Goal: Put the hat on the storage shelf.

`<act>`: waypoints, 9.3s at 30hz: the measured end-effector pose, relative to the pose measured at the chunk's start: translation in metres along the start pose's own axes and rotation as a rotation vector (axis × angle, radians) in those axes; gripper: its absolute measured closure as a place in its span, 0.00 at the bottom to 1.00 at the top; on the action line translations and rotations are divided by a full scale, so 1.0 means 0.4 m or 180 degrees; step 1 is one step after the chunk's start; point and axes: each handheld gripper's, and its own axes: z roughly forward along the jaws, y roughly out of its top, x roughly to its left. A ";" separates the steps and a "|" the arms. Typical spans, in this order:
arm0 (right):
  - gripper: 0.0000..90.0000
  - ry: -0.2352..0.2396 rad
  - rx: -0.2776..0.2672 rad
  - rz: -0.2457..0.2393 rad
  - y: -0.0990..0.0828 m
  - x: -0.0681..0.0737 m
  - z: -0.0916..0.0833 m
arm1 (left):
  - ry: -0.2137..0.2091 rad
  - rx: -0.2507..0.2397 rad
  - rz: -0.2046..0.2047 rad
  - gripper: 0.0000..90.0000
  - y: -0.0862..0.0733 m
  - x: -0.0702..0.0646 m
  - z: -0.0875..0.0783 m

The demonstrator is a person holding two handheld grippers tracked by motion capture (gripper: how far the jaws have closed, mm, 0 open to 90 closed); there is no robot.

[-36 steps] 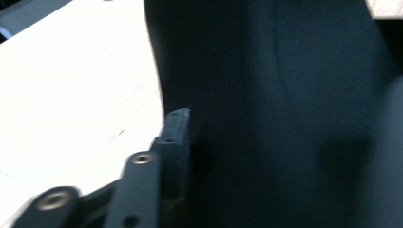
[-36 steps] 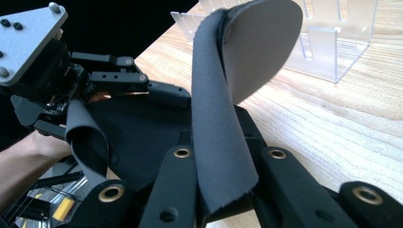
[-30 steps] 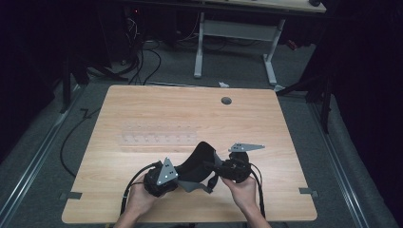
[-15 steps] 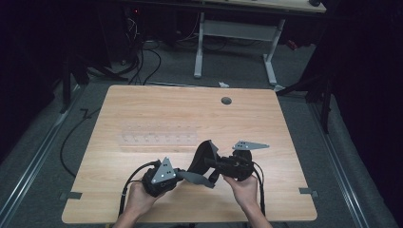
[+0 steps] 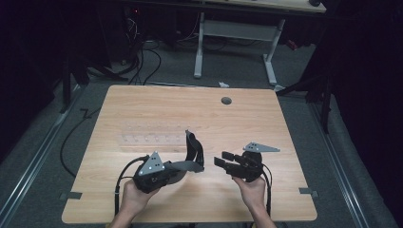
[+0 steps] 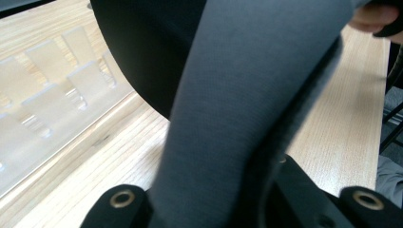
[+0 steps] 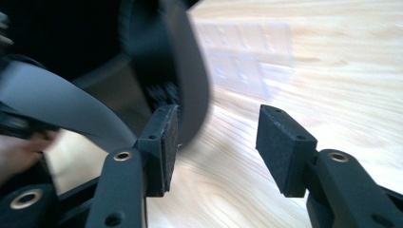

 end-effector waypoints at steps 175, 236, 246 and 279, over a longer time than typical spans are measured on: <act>0.39 -0.1695 0.0498 -0.0300 -0.139 -0.160 0.025 | 0.1672 -0.0925 -0.0383 0.94 0.206 0.430 -0.079; 0.38 -0.1683 0.0498 -0.0300 -0.139 -0.160 0.025 | 0.1410 -0.1157 -0.0596 0.46 0.171 0.243 -0.254; 0.38 -0.1683 0.0501 -0.0301 -0.139 -0.160 0.025 | 0.1247 -0.1039 -0.0582 0.46 0.135 0.196 -0.224; 0.38 -0.1676 0.0503 -0.0312 -0.140 -0.160 0.025 | 0.1511 -0.0001 -0.0200 0.42 -0.085 0.232 0.049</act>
